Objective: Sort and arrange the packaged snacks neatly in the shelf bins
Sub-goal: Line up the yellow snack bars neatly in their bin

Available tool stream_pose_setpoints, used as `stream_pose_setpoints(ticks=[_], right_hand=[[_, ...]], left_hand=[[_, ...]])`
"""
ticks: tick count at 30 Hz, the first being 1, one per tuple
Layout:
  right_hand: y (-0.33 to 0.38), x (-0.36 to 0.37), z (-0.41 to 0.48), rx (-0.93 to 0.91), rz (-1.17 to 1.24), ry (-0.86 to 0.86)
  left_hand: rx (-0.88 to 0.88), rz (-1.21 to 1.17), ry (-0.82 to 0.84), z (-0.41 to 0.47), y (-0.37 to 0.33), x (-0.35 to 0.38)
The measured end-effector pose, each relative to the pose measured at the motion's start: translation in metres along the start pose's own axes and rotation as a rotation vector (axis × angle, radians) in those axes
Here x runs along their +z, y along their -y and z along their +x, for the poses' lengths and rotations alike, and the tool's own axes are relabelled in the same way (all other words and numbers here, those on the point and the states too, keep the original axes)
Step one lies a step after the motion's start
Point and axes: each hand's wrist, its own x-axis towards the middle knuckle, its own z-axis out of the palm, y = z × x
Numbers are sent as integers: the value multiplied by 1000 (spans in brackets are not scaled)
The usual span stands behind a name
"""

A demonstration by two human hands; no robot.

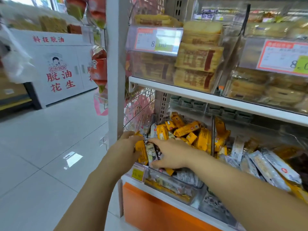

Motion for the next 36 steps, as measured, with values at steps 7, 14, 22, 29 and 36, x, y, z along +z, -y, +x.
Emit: stream_pose_setpoints(ticks=[7, 14, 22, 29, 36], right_hand=[[3, -9, 7, 95, 135, 111], [-7, -1, 4, 142, 411, -66], [-27, -1, 2, 269, 850, -480], [-21, -4, -21, 199, 829, -618], [-13, -2, -36, 149, 957, -690]], left_hand=[[-8, -254, -27, 4, 6, 2], [21, -555, -199, 7, 2, 6], [30, -181, -108, 16, -7, 16], [-30, 162, 148, 19, -3, 9], [-42, 98, 189, 26, -3, 11]])
